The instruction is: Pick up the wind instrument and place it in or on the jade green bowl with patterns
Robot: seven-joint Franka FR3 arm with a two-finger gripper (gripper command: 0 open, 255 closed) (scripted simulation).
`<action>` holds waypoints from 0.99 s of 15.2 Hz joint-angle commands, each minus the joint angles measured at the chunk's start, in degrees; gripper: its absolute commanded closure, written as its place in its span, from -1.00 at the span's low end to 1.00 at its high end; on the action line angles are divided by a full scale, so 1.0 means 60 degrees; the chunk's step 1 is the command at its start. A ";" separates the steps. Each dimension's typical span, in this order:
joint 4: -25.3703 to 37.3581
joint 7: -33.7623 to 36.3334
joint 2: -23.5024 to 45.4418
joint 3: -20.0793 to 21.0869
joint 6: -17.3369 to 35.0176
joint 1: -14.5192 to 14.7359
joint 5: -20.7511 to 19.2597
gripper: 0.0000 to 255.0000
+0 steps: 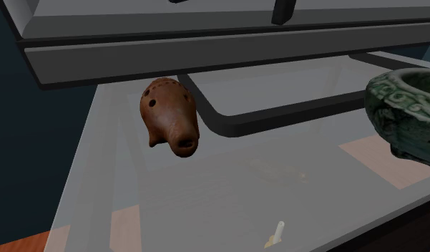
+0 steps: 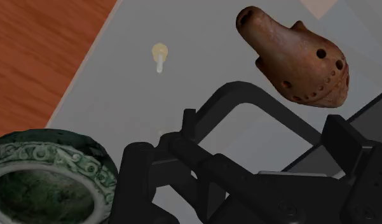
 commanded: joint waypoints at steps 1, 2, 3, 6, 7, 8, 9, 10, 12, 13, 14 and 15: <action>0.0000 0.0000 0.0000 0.0000 0.0000 0.0000 0.0000 -1.00; -0.0006 -0.0695 0.0253 0.0004 0.0055 0.0323 -0.0110 -1.00; -0.0029 -0.1378 0.0484 0.0007 0.0108 0.0651 -0.0232 -1.00; -0.0217 -0.3400 0.1039 0.0068 0.0270 0.1585 -0.0627 -1.00; -0.0324 -0.4063 0.1176 0.0100 0.0330 0.1884 -0.0771 -1.00; -0.0456 -0.4727 0.1287 0.0142 0.0394 0.2170 -0.0917 -1.00; -0.0612 -0.5383 0.1373 0.0183 0.0464 0.2458 -0.1073 -1.00; -0.0659 -0.5559 0.1391 0.0193 0.0484 0.2537 -0.1117 -1.00; -0.0920 -0.5559 0.1385 0.0190 0.0739 0.2535 -0.1120 -1.00; -0.1048 -0.5559 0.1385 0.0188 0.0867 0.2533 -0.1122 -1.00; -0.1175 -0.5558 0.1387 0.0186 0.0996 0.2533 -0.1124 -1.00; -0.1300 -0.5558 0.1392 0.0184 0.1126 0.2532 -0.1125 -1.00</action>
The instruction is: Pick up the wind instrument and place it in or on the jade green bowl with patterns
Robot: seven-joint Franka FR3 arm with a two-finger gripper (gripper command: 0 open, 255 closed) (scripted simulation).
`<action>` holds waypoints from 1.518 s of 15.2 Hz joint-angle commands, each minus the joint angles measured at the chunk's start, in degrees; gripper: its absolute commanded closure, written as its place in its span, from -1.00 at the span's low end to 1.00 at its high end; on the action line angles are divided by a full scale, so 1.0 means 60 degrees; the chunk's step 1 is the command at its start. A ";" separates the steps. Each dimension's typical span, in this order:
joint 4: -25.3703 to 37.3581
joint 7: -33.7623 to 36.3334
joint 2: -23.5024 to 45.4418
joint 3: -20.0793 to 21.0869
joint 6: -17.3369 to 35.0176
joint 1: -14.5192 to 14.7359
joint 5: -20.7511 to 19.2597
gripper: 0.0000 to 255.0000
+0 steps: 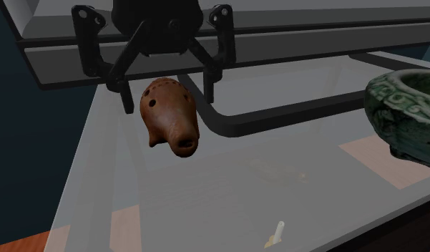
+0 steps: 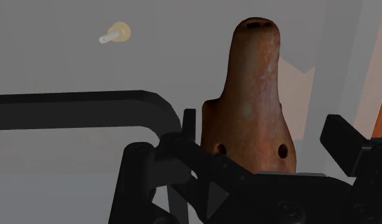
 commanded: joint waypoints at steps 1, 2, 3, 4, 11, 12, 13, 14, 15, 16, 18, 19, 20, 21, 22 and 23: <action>-0.0243 -0.0010 0.0033 0.0002 0.0276 0.0007 -0.0004 -1.00; -0.0435 -0.0009 0.0049 -0.0001 0.0484 0.0006 -0.0007 -1.00; -0.0437 -0.0009 0.0046 -0.0001 0.0483 0.0006 -0.0007 -1.00; -0.0435 -0.0009 0.0049 -0.0001 0.0484 0.0006 -0.0007 -1.00; -0.0433 -0.0010 0.0050 -0.0002 0.0483 0.0006 -0.0008 1.00; -0.0433 -0.0010 0.0050 -0.0002 0.0483 0.0006 -0.0008 1.00; -0.0433 -0.0008 0.0050 -0.0001 0.0482 0.0006 -0.0007 1.00; -0.0434 -0.0009 0.0044 -0.0001 0.0478 0.0006 -0.0008 1.00; -0.0436 -0.0010 0.0042 -0.0002 0.0478 0.0005 -0.0008 1.00; -0.0436 -0.0008 0.0043 0.0000 0.0480 0.0007 -0.0007 1.00; -0.0437 -0.0009 0.0047 -0.0001 0.0484 0.0006 -0.0007 1.00; -0.0440 -0.0007 0.0046 0.0000 0.0486 0.0007 -0.0007 1.00; -0.0435 -0.0009 0.0049 -0.0002 0.0484 0.0007 -0.0008 1.00; -0.0318 -0.0010 0.0032 -0.0002 0.0350 0.0008 -0.0007 1.00; -0.0200 -0.0012 0.0016 -0.0001 0.0216 0.0008 -0.0006 1.00; -0.0077 -0.0014 0.0008 0.0000 0.0085 0.0008 -0.0005 1.00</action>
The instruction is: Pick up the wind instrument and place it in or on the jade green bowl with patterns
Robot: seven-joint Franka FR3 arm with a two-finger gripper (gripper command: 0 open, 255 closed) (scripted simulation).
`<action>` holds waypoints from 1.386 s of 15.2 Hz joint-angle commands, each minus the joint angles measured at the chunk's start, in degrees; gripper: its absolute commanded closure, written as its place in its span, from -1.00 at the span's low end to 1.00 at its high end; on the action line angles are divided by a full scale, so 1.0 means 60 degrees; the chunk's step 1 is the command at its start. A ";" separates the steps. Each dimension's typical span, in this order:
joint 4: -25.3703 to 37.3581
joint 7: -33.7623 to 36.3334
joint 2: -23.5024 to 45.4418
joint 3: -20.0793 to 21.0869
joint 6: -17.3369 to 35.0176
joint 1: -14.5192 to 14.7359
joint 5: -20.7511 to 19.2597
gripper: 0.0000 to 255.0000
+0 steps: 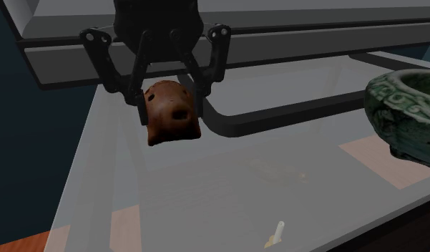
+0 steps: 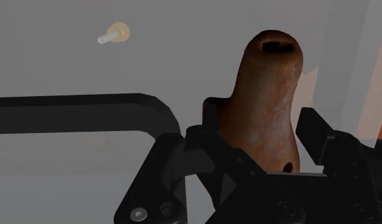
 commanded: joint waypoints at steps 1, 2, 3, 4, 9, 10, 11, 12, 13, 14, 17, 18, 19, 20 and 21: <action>0.0236 0.0001 -0.0008 0.0005 -0.0245 0.0002 0.0004 1.00; 0.0360 -0.0001 -0.0015 0.0005 -0.0375 0.0003 0.0005 1.00; 0.0485 -0.0003 -0.0019 0.0006 -0.0505 0.0003 0.0006 1.00; 0.0612 -0.0005 -0.0021 0.0007 -0.0634 0.0003 0.0007 1.00; 0.1270 -0.0014 0.0001 0.0010 -0.1269 0.0004 0.0011 1.00; 0.1406 -0.0015 0.0012 0.0011 -0.1394 0.0004 0.0012 1.00; 0.1544 -0.0017 0.0025 0.0012 -0.1519 0.0004 0.0012 1.00; 0.1683 -0.0019 0.0041 0.0012 -0.1643 0.0004 0.0013 1.00; 0.1824 -0.0021 0.0058 0.0013 -0.1767 0.0004 0.0014 1.00; 0.1967 -0.0022 0.0077 0.0014 -0.1890 0.0004 0.0014 1.00; 0.2404 -0.0028 0.0146 0.0016 -0.2258 0.0004 0.0016 1.00; 0.2553 -0.0029 0.0172 0.0016 -0.2380 0.0004 0.0016 1.00; 0.2703 -0.0031 0.0201 0.0017 -0.2502 0.0004 0.0017 1.00; 0.2856 -0.0033 0.0232 0.0017 -0.2624 0.0004 0.0017 1.00; 0.3010 -0.0035 0.0264 0.0018 -0.2746 0.0004 0.0018 1.00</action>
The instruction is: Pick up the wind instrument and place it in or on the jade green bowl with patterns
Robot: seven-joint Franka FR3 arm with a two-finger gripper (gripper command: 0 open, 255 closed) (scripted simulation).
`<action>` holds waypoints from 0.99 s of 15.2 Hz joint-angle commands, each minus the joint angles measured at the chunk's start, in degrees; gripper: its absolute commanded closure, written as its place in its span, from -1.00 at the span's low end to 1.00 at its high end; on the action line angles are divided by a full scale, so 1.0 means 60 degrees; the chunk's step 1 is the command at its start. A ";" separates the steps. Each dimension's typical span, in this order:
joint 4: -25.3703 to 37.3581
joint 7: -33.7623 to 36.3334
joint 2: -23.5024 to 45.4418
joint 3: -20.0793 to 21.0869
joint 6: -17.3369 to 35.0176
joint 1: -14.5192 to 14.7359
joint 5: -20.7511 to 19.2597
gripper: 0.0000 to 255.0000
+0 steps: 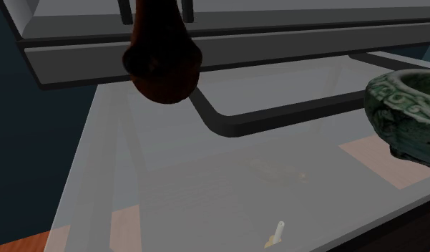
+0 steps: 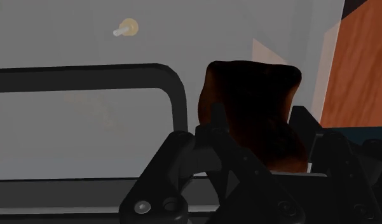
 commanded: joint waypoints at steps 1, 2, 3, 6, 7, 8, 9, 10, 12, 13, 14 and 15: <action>0.0336 -0.0018 0.0053 -0.0011 -0.0281 -0.0005 -0.0007 1.00; 0.0493 -0.0020 0.0089 -0.0010 -0.0403 -0.0005 -0.0007 1.00; 0.0652 -0.0022 0.0127 -0.0010 -0.0524 -0.0005 -0.0006 1.00; 0.1142 -0.0027 0.0252 -0.0008 -0.0888 -0.0006 -0.0006 1.00; 0.1309 -0.0029 0.0298 -0.0007 -0.1009 -0.0005 -0.0005 1.00; 0.1477 -0.0031 0.0345 -0.0007 -0.1131 -0.0006 -0.0005 1.00; 0.1592 -0.0032 0.0376 -0.0007 -0.1215 -0.0006 -0.0005 1.00; 0.1653 -0.0265 0.0454 -0.0191 -0.1192 -0.0070 -0.0112 1.00; 0.1799 -0.0729 0.0635 -0.0559 -0.1142 -0.0197 -0.0315 1.00; 0.1887 -0.0960 0.0741 -0.0743 -0.1115 -0.0257 -0.0410 1.00; 0.1986 -0.1192 0.0856 -0.0926 -0.1087 -0.0317 -0.0500 1.00; 0.2095 -0.1422 0.0981 -0.1111 -0.1058 -0.0373 -0.0586 1.00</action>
